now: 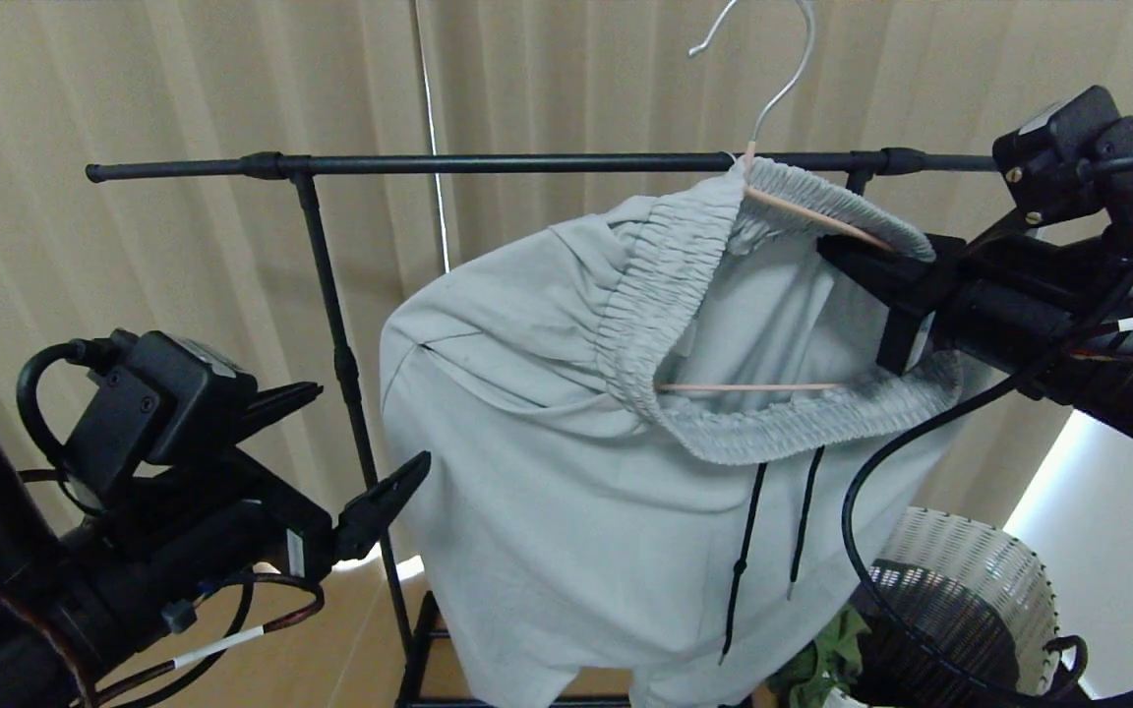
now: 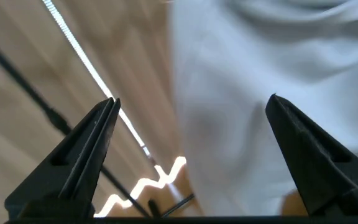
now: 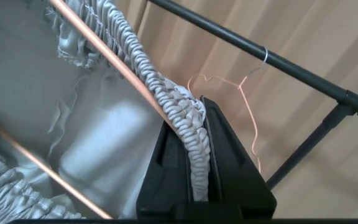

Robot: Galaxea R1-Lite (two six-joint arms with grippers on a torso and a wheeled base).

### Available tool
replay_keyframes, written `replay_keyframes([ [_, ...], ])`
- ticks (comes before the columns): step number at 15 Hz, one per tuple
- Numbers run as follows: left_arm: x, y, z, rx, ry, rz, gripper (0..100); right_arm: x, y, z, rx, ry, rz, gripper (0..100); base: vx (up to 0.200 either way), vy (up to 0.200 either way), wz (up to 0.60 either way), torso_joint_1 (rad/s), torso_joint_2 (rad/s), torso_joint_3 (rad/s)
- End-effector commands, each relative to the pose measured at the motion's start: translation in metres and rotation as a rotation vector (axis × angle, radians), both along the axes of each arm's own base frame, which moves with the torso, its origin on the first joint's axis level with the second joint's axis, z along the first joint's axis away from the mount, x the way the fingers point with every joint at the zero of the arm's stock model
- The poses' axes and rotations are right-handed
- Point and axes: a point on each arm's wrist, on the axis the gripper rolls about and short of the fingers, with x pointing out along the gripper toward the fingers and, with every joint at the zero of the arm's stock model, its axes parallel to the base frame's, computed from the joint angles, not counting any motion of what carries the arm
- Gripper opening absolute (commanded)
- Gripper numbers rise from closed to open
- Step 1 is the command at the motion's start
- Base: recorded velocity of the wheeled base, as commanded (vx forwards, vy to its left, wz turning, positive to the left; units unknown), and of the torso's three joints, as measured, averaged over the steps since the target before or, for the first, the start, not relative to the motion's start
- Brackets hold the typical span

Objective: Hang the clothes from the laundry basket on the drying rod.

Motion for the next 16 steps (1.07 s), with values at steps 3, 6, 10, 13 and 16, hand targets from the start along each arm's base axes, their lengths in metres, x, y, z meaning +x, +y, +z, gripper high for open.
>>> replay_keyframes([
  [3,0.015,0.001,-0.010,0.016,0.047,0.045,100,-0.009,0.003,0.006,0.037,-0.008,0.030,0,0.000,0.000,0.00,0.000,0.00,0.000],
  [6,0.019,-0.001,-0.009,0.001,0.054,0.044,100,-0.015,0.006,0.009,0.047,-0.015,0.057,0,0.000,0.000,0.00,0.000,0.00,0.000],
  [10,0.019,0.000,-0.013,0.011,0.069,0.050,0,-0.013,0.007,0.009,0.047,-0.014,0.055,0,0.000,0.000,0.00,0.000,0.00,0.000],
  [13,0.016,0.013,-0.025,0.040,0.106,0.103,0,-0.011,0.006,0.009,0.047,-0.013,0.043,0,0.000,0.000,0.00,0.000,0.00,0.000],
  [16,0.016,0.029,-0.034,0.052,0.138,0.173,0,-0.008,-0.001,0.011,0.049,-0.018,0.010,0,0.000,0.000,0.00,0.000,0.00,0.000],
])
